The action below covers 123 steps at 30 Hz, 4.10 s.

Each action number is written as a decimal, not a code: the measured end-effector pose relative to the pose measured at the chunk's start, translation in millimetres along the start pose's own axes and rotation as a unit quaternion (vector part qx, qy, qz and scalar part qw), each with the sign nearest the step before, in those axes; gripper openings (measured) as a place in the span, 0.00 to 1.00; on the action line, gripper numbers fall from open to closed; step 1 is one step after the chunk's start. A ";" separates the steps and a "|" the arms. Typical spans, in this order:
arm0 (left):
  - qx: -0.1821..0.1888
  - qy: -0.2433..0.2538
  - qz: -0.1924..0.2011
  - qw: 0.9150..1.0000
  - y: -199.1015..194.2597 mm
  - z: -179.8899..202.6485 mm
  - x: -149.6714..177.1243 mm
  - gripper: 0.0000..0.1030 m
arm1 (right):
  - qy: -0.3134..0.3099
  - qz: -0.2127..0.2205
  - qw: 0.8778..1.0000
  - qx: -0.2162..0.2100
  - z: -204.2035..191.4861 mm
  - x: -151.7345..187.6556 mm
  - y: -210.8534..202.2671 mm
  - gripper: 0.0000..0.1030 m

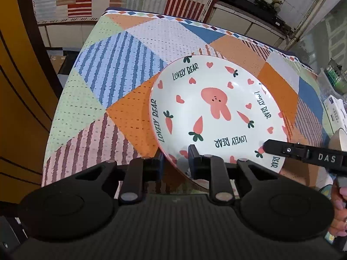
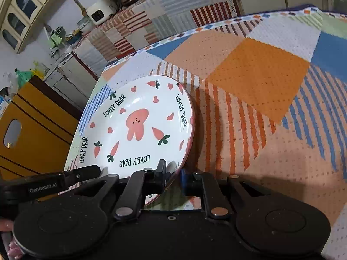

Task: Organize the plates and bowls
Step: 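Lift the pink-bear plate and carry it over the egg plate, then lower the pink-bear plate onto the stack and open both grippers, then reach both grippers to a white bowl and grip its rim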

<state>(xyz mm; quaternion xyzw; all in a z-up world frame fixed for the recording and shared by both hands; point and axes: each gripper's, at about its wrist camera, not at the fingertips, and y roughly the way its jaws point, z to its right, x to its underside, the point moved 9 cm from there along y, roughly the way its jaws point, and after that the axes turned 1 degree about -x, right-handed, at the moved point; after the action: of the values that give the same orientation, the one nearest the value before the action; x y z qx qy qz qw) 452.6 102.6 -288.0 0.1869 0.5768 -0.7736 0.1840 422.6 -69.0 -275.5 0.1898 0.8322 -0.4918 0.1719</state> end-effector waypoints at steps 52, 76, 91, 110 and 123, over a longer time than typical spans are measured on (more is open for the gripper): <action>0.114 0.178 -0.052 0.976 -129.3 181.9 162.9 0.22 | -0.004 0.077 0.997 0.017 62.6 164.3 -232.4 0.21; 0.099 0.175 -0.132 0.971 -94.9 193.3 188.8 0.25 | 0.009 -0.003 0.989 0.150 80.0 186.9 -211.5 0.28; 0.049 0.198 -0.100 0.974 -140.6 185.2 178.7 0.30 | -0.106 0.059 0.973 0.197 49.6 197.6 -247.4 0.40; 0.017 0.160 -0.129 0.979 -183.3 122.5 224.6 0.54 | -0.237 -0.091 0.967 0.022 -61.1 284.6 -232.4 0.73; 0.036 0.082 -0.182 0.979 -166.0 102.5 264.2 0.49 | -0.150 -0.107 0.983 -0.022 -60.5 294.6 -199.4 0.72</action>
<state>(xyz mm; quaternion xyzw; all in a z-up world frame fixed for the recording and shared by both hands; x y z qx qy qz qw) 133.8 30.2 -256.7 0.1477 0.5860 -0.7966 -0.0145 64.0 -60.9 -236.9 0.0197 0.8232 -0.5115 0.2456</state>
